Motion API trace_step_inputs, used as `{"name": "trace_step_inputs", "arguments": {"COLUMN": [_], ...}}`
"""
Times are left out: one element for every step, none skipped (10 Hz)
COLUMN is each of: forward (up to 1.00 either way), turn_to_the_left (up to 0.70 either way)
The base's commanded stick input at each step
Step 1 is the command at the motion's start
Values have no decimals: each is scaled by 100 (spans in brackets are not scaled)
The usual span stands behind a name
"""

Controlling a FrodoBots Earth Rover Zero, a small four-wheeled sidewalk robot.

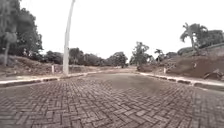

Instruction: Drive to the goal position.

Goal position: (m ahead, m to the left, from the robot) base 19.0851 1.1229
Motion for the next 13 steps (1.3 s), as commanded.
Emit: {"name": "trace_step_inputs", "arguments": {"forward": [100, 100, 100, 100, 100, 100, 100, 100, 100, 100, 100, 100, 100], "turn_to_the_left": [0, 0, 0, 0, 0, 0, 0, 0, 0, 0, 0, 0, 0]}}
